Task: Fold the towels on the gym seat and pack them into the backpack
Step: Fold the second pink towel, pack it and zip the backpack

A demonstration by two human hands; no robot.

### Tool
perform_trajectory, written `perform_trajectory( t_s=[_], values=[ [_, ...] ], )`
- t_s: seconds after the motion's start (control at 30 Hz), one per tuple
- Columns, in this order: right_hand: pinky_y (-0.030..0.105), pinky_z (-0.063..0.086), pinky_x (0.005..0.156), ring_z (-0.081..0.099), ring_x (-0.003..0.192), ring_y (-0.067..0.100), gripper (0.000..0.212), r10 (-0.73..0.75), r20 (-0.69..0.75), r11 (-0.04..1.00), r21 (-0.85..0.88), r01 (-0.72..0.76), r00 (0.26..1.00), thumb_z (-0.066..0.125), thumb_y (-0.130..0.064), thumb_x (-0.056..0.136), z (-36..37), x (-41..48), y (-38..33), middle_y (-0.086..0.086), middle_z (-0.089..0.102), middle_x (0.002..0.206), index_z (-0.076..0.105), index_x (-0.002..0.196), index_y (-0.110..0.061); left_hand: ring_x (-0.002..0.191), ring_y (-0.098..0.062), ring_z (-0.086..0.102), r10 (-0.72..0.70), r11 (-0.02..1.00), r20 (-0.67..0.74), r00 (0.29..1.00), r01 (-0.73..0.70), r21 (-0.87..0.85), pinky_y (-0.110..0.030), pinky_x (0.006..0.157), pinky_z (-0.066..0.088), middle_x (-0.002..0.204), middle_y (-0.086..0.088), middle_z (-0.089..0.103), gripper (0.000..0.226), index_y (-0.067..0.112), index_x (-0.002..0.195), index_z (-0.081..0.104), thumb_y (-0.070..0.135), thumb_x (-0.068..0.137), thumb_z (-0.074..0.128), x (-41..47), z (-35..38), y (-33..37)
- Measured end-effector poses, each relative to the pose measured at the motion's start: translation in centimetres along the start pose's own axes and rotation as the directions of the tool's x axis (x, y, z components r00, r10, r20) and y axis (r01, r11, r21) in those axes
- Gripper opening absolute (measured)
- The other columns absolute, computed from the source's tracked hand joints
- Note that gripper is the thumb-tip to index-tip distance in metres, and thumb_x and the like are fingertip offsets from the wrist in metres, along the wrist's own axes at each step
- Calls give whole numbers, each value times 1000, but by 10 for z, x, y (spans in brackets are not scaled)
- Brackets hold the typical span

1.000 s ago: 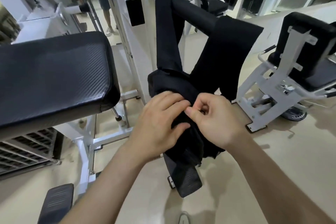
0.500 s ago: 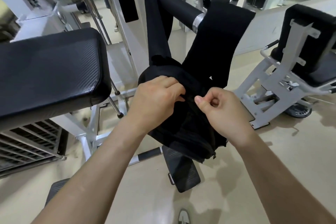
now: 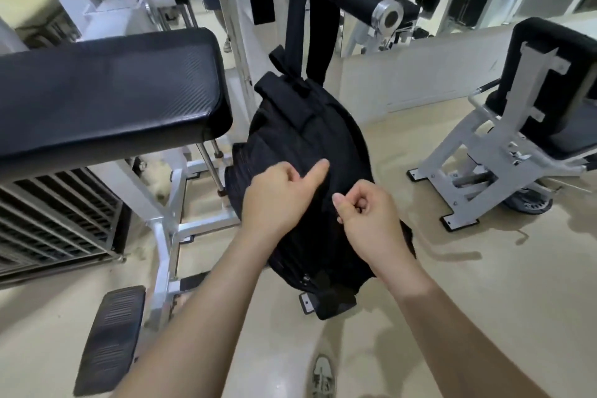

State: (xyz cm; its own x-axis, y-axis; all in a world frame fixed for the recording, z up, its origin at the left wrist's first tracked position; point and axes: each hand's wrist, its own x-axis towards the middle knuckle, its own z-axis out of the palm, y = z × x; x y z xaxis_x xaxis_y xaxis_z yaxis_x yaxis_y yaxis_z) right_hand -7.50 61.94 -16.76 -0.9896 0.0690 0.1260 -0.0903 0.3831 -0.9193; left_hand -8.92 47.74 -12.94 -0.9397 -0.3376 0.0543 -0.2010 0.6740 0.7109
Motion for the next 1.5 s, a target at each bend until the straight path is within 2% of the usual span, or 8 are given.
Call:
perform_trajectory(
  t_s=[0.1,0.53,0.87,1.03,1.13,1.27,1.37,1.5],
  values=[
    [48,49,68,58,68,32,30,-45,-20,998,36,46,999,63,-25,88,0,-9,-11,14,57,66,47,68,-10,56,-20,54,23,982,63,998,-35,187,-30,51,34,53,2,54,60,12,53,44,64,82,50,-3,5,12],
    [31,36,65,44,60,14,33,137,-121,987,-71,-146,983,63,-24,89,-75,-3,87,-1,47,65,45,63,-12,48,-14,30,-39,852,-123,992,-31,-523,-25,45,22,45,8,28,47,22,53,26,29,90,55,5,26,64],
    [25,42,64,57,72,15,21,298,497,914,-396,-92,815,73,-31,81,-128,79,119,-5,58,69,66,74,-12,50,-15,29,-86,940,-53,995,63,-335,-27,46,23,59,-5,30,41,15,61,33,30,91,57,-9,57,61],
    [40,38,108,43,130,23,93,163,555,967,-255,-20,816,83,-37,71,-94,187,44,5,44,136,29,147,-26,57,-15,33,-184,919,11,983,176,-353,-30,53,26,61,2,31,45,16,60,29,32,89,58,-16,48,36],
    [32,45,96,59,115,27,55,159,681,983,-173,-54,715,72,-12,83,-46,186,38,9,64,118,50,133,-20,62,-16,40,-198,907,49,979,202,-369,-32,60,31,67,-3,39,43,4,68,38,37,89,55,-16,36,27],
    [28,46,67,62,74,14,25,-141,442,984,-35,174,886,53,-3,88,-45,149,10,-6,69,79,64,102,-22,63,-14,50,-214,973,88,973,220,-68,-36,63,42,66,2,51,44,1,76,48,44,85,52,-6,16,11],
    [32,47,65,59,76,18,27,-435,353,896,79,437,828,58,-4,80,-73,121,-33,-1,64,81,62,102,-20,82,-14,56,-65,993,-108,992,75,89,-30,72,47,87,8,53,19,22,90,48,24,80,63,-8,15,14],
    [30,47,70,55,81,18,53,-654,373,722,45,691,658,52,-7,70,-93,114,-78,-2,51,92,61,120,-22,114,-14,52,406,912,-214,888,-411,23,-26,93,42,122,8,51,63,23,128,45,12,72,69,9,21,65]
  ],
)
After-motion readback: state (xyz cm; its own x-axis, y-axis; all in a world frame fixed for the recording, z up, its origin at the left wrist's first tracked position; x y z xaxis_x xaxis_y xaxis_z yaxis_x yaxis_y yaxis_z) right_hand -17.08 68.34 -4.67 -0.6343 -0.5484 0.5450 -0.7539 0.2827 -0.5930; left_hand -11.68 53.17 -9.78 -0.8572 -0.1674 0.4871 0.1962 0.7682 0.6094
